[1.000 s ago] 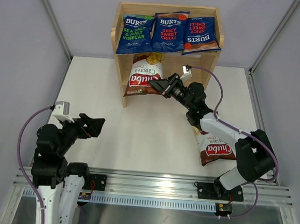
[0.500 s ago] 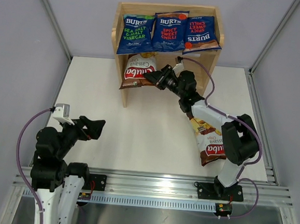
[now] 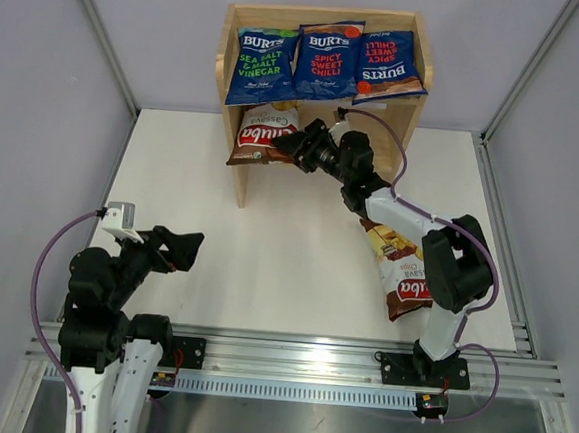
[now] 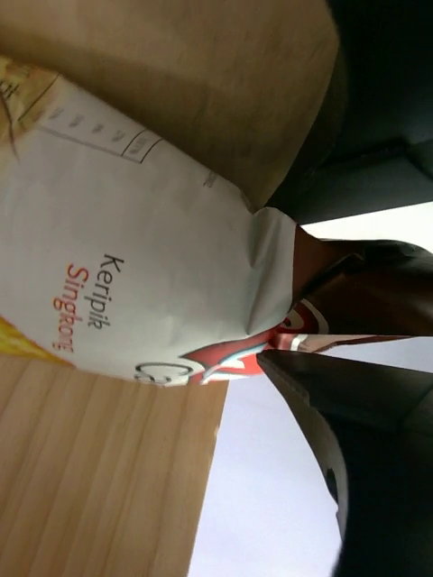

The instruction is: Place and organize the chips bags onto the shelf

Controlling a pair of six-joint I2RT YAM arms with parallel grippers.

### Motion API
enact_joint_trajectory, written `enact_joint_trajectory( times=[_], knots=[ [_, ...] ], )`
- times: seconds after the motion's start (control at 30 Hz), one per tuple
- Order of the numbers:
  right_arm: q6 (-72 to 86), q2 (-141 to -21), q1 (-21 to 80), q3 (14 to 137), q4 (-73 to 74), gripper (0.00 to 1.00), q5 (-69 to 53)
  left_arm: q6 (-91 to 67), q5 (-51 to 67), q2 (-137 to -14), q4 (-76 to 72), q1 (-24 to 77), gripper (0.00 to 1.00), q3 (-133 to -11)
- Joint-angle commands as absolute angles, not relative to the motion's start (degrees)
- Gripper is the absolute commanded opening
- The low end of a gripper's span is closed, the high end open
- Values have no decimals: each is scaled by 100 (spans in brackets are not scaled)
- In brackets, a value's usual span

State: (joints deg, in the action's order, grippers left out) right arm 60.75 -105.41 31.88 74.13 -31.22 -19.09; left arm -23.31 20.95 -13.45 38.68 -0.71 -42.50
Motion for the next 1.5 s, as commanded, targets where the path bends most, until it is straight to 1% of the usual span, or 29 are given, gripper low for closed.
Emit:
enact_joint_trajectory(
  times=[0.0, 0.17, 0.27, 0.3, 0.33, 0.63, 0.83, 0.87, 0.97, 1.07, 1.13, 1.2, 1.27, 1.37, 1.43, 1.47],
  knots=[
    [6170, -10126, 3138, 7356, -2814, 65, -1486, -2215, 2083, -1301, 3542, -44, 99, -4227],
    [5995, -9722, 3190, 7383, -1768, 76, -942, -2197, 2083, -1301, 3577, -44, 99, -4254],
    [5863, -9528, 3217, 7427, -1276, 89, -748, -2197, 2109, -1318, 3577, -44, 99, -4263],
    [5828, -9475, 3217, 7392, -1205, 91, -695, -2206, 2109, -1327, 3577, -44, 99, -4271],
    [5818, -9405, 3217, 7374, -1074, 99, -651, -2206, 2118, -1336, 3577, -44, 99, -4280],
    [5581, -8579, 3252, 6900, -660, 100, -721, -2232, 2101, -1450, 3630, -35, 99, -4298],
    [4819, -7245, 3313, 6040, -35, 99, -651, -2373, 2303, -1634, 3569, -35, 99, -4219],
    [4677, -7077, 3313, 5960, 470, 99, -607, -2417, 2320, -1643, 3551, -35, 99, -4193],
    [4009, -6418, 3313, 5513, 965, 99, -274, -2443, 2329, -1722, 3577, -35, 99, -4157],
    [3429, -5776, 3313, 5056, 1772, 99, 280, -2435, 2425, -1836, 3621, -44, 99, -4166],
    [3148, -5416, 3305, 4783, 2029, 99, 754, -2435, 2522, -1898, 3612, -35, 99, -4166],
    [3077, -5387, 3226, 4720, 2530, 99, 1350, -2417, 2654, -1977, 3595, -44, 99, -4140],
    [3190, -5519, 2709, 4702, 2863, 100, 1424, -2426, 2707, -1995, 3499, -44, 99, -4078],
    [3532, -5423, 2007, 4369, 2507, 100, 1091, -2400, 2742, -2004, 3445, -44, 99, -3964],
    [3743, -5248, 1680, 4202, 2391, 100, 1090, -2382, 2804, -2004, 3463, -44, 99, -3981],
    [3735, -5256, 1244, 4192, 2304, 99, 1055, -2338, 2830, -2004, 3480, -44, 99, -3990]
  ],
)
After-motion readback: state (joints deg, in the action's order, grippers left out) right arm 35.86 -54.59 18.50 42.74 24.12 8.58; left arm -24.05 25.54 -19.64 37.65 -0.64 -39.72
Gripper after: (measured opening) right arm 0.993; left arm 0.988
